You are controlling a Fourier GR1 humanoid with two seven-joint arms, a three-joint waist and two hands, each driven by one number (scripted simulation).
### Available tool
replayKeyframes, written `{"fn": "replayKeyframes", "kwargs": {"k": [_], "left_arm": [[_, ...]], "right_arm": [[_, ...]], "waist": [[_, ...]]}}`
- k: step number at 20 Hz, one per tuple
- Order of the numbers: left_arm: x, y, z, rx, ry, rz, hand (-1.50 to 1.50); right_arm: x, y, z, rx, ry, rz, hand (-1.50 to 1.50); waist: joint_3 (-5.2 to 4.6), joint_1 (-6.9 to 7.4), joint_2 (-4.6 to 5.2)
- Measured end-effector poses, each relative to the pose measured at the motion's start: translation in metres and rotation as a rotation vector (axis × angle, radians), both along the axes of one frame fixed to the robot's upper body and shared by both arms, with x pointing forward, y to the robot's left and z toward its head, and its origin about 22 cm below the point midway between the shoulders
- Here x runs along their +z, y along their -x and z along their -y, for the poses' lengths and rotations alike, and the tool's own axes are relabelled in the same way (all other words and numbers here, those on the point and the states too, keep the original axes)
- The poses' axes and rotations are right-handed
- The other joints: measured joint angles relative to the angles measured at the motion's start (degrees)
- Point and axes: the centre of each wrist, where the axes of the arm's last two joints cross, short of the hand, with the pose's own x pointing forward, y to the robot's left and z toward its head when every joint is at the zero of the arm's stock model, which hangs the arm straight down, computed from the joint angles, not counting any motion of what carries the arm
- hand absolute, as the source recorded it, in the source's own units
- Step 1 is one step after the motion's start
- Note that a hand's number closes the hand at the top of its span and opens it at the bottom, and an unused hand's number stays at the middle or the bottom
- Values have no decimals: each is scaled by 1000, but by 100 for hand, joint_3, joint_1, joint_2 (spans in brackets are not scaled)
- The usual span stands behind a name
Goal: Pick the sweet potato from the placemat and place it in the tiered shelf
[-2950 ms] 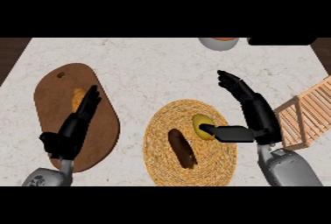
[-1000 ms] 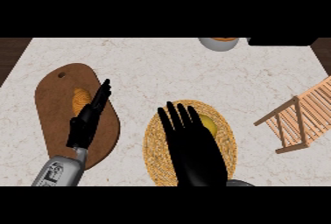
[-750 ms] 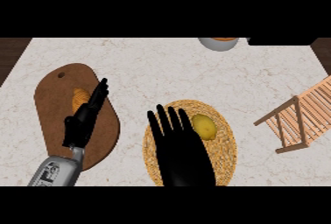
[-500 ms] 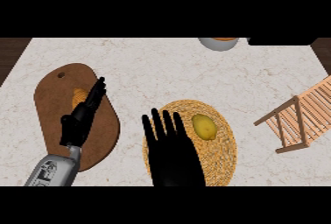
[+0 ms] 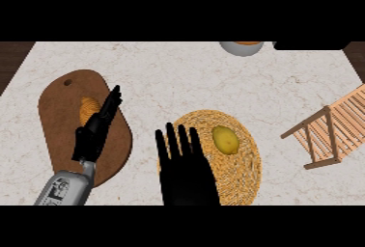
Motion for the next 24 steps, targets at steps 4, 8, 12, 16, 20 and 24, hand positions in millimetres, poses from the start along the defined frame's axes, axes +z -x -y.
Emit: {"fn": "replayKeyframes", "kwargs": {"k": [4,8,12,16,20,24], "left_arm": [[-1,0,-6,-3,1,0,0],[7,1,-6,-6,0,4,0],[-2,6,-3,-7,-2,7,0],[-1,0,-2,-3,-4,5,0],[-2,0,-4,-6,0,7,0],[0,0,-6,-5,1,6,0]], "right_arm": [[-12,9,-3,-3,18,-11,-150],[-16,3,-2,-23,28,-13,-150],[-27,-2,-2,-49,56,-21,-150],[-31,-2,-2,-55,69,-29,-150],[-39,-6,-1,-70,92,-40,-150],[-46,-9,1,-89,118,-44,-150]], "waist": [[1,5,0],[1,11,1],[2,13,5],[1,4,7],[2,8,8],[2,9,7]]}}
